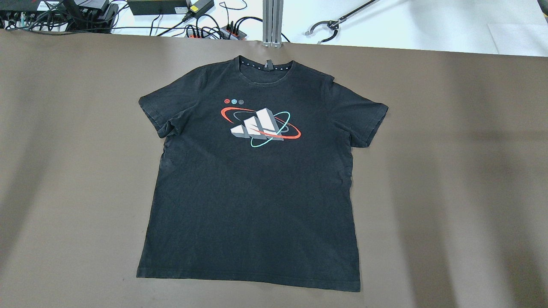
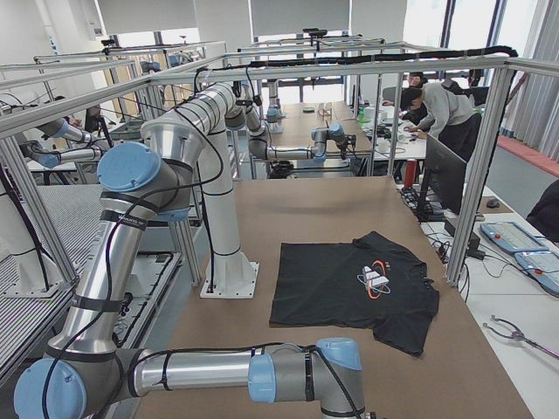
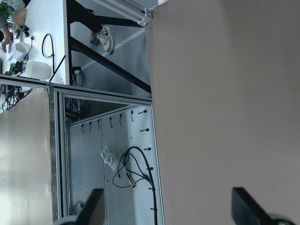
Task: Fold clothes
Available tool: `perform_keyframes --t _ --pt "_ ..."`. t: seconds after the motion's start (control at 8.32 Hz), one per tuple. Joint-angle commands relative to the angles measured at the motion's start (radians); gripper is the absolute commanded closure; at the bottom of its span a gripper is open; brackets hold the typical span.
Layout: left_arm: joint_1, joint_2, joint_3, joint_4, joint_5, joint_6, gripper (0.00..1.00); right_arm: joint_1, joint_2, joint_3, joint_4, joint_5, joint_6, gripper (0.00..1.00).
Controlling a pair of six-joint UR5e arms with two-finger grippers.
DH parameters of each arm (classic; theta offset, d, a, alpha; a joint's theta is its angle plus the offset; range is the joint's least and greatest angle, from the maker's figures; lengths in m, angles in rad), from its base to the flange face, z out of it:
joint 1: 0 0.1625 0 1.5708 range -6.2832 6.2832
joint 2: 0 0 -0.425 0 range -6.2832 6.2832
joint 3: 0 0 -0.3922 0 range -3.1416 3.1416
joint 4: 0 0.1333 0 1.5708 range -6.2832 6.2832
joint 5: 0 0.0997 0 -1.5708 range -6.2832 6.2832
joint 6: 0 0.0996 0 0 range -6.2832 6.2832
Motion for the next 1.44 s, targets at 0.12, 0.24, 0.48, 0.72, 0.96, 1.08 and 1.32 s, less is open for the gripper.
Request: perform_keyframes --t 0.12,0.24,0.48,0.72,0.96,1.08,1.32 --pt "-0.013 0.007 -0.011 0.000 0.004 0.000 0.05 0.000 0.002 0.002 0.002 0.000 -0.001 0.05" --pt "-0.013 0.008 -0.010 0.000 0.004 0.000 0.05 0.000 0.003 0.002 0.002 0.000 -0.001 0.05" --pt "-0.012 0.008 -0.010 -0.001 0.003 0.000 0.05 0.000 0.003 0.003 0.002 0.000 -0.002 0.05" --pt "-0.012 0.008 -0.010 -0.001 0.001 0.000 0.05 0.000 0.003 0.026 0.000 0.002 -0.004 0.05" --pt "-0.010 0.008 -0.017 -0.001 -0.002 0.001 0.05 -0.002 0.005 0.064 0.000 0.002 -0.001 0.05" --pt "-0.009 0.001 -0.019 -0.001 -0.002 0.002 0.05 -0.002 0.005 0.090 0.009 0.002 0.001 0.05" --pt "-0.007 -0.013 -0.022 -0.005 -0.002 0.002 0.05 -0.002 0.000 0.103 0.169 0.006 0.001 0.05"
